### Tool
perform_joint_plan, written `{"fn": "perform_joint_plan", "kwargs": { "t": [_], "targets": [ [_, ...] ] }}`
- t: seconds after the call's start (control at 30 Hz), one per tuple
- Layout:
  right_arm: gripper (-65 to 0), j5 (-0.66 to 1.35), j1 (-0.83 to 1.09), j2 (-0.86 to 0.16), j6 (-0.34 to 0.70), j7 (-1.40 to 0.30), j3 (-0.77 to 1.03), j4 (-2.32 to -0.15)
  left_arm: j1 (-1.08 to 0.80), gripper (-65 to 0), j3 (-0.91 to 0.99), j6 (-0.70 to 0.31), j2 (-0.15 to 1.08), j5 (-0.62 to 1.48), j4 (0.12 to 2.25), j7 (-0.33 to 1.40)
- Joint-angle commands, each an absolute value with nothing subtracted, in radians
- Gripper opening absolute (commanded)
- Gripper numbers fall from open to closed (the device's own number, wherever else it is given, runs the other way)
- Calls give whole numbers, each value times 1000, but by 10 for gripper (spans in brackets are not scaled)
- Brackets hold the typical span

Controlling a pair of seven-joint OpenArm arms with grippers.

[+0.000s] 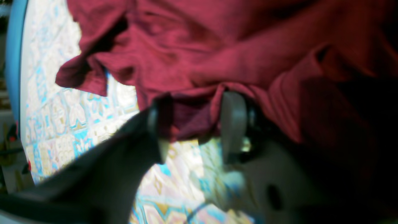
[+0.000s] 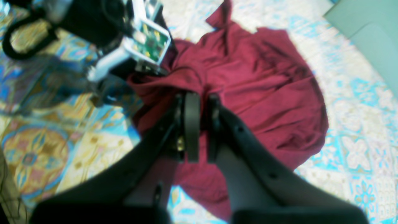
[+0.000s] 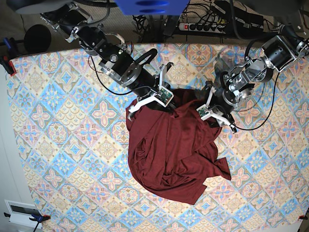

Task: Layout the t-shirt on the table in an organized manner, then fold the t-shirt properly
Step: 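Lift the t-shirt with both grippers and shake it out, then spread the t-shirt by pulling the grippers apart across the table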

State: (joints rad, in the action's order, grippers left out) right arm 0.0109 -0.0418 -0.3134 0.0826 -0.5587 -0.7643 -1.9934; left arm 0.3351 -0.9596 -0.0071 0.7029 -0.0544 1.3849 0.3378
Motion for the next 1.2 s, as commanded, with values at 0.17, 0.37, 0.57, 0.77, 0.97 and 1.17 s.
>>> {"fn": "perform_joint_plan", "kwargs": {
  "t": [0.17, 0.37, 0.57, 0.77, 0.97, 1.17],
  "targets": [
    [-650, 15, -48, -354, 81, -533, -723, -2011, 398, -650, -917, -1, 688, -58, 1382, 343],
    [-650, 15, -44, -354, 81, -532, -710, -2011, 404, -650, -783, -2, 694, -48, 1385, 341],
    [-650, 15, -41, -354, 81, -527, -716, -2014, 386, -650, -644, -2, 743, -45, 1455, 257],
    [-650, 15, -50, -352, 81, -527, -808, -2011, 407, -650, -529, -2, 684, -45, 1492, 254],
    [-650, 18, -136, -351, 81, -526, -710, -2008, 568, -650, -564, -2, 463, -61, 1391, 255],
    [-650, 21, -147, -460, 81, -526, -550, -1983, 748, -650, -665, -2, 222, -61, 1141, 255]
  ]
}}
